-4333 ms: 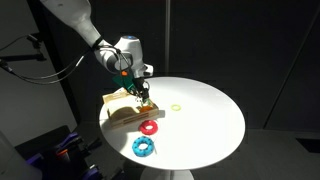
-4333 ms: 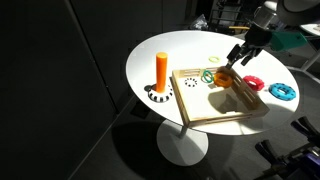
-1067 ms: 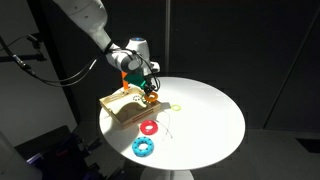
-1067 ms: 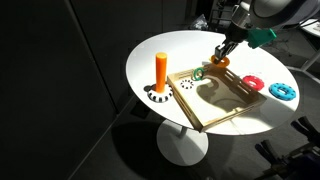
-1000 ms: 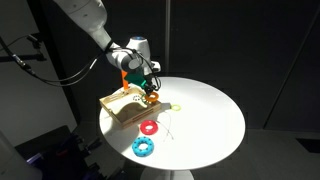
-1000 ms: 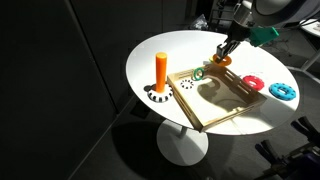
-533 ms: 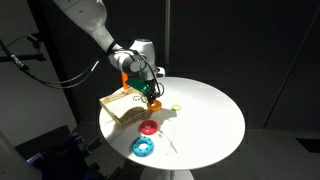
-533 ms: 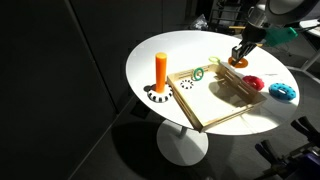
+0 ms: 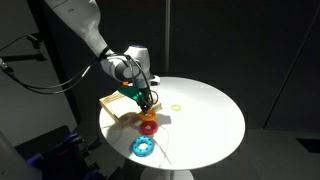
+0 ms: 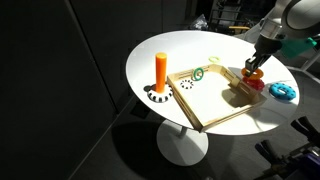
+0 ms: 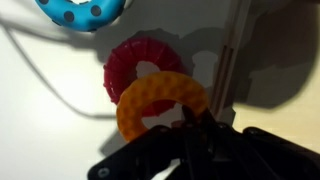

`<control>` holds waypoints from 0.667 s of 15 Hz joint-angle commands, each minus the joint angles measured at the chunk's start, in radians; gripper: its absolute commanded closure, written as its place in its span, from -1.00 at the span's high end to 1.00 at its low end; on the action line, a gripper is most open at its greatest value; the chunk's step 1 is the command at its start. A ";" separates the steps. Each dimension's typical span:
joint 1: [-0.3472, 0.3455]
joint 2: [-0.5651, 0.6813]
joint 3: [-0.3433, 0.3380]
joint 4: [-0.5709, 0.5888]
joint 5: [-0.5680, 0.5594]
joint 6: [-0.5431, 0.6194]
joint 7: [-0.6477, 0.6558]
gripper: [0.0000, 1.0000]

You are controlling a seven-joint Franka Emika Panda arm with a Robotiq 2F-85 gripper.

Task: Remove the orange ring from the crate and put it on the table

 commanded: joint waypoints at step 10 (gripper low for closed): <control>0.059 -0.093 -0.082 -0.148 -0.193 0.057 0.170 0.48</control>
